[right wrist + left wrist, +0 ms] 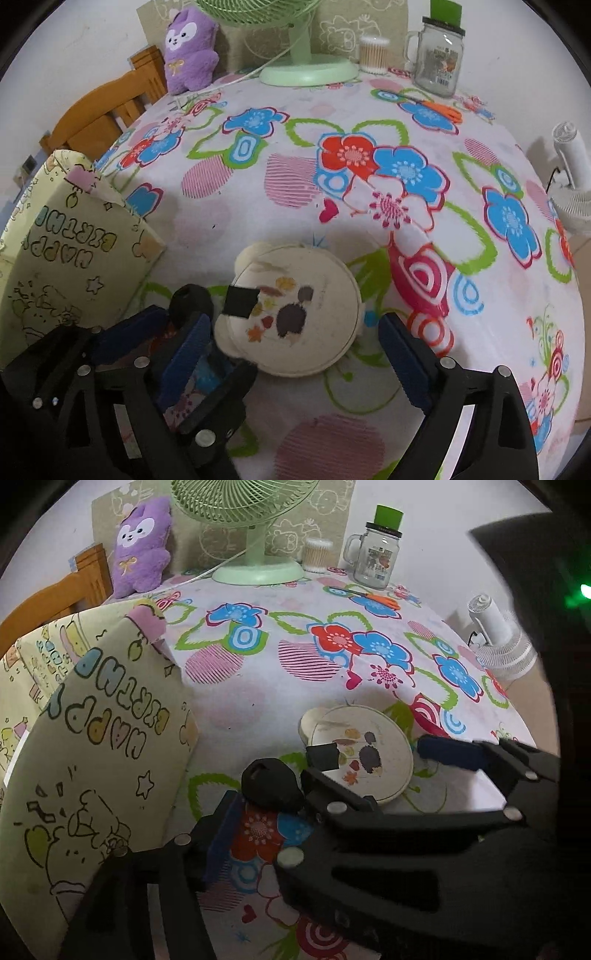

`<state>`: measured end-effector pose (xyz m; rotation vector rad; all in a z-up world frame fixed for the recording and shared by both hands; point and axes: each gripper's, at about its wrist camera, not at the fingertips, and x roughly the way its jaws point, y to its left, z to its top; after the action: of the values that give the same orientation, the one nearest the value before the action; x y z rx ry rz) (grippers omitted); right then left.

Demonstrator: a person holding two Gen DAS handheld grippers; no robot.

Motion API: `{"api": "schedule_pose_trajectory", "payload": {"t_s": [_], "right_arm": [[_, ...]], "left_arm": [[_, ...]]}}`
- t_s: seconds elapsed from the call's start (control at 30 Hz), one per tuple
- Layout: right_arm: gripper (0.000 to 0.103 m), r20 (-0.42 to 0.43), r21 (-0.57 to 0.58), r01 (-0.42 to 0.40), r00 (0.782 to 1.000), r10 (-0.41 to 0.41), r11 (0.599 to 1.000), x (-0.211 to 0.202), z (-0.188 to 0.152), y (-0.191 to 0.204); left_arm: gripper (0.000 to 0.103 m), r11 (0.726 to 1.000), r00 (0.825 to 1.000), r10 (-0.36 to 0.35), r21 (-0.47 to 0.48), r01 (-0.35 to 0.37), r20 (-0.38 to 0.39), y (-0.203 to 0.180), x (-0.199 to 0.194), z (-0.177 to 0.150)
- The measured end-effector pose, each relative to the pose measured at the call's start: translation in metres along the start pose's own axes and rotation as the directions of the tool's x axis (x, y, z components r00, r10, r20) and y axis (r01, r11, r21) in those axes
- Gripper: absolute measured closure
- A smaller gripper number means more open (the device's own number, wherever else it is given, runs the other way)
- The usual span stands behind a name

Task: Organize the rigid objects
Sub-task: 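Grasp the black key fob with the left tool while the right tool grasps the cream cartoon coaster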

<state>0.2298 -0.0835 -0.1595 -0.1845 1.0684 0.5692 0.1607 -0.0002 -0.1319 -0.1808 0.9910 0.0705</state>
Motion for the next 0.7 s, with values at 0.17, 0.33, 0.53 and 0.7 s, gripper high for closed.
{"api": "schedule_pose_trajectory", "payload": {"t_s": [0.17,0.33,0.53,0.7], "right_arm": [[0.006,0.005,-0.027,0.033,0.999,-0.033,0.999,0.003,0.0,0.0],[0.007,0.013,-0.014,0.062,0.998,-0.062,0.998,-0.001,-0.003,-0.004],[0.017,0.03,0.007,0.109,0.994,-0.109,0.994,-0.009,-0.005,-0.015],[0.017,0.031,0.015,0.139,0.99,-0.139,0.99,-0.015,-0.01,-0.024]], "left_arm": [[0.025,0.999,1.0,-0.019,0.035,0.019,0.002,-0.004,0.001,-0.002],[0.017,0.998,0.999,-0.035,0.046,0.035,-0.004,-0.006,0.002,-0.001],[0.004,0.998,0.999,-0.022,0.056,0.024,-0.031,-0.015,0.008,0.001],[0.0,0.996,0.999,0.032,0.084,-0.029,-0.032,-0.022,0.015,0.003]]}}
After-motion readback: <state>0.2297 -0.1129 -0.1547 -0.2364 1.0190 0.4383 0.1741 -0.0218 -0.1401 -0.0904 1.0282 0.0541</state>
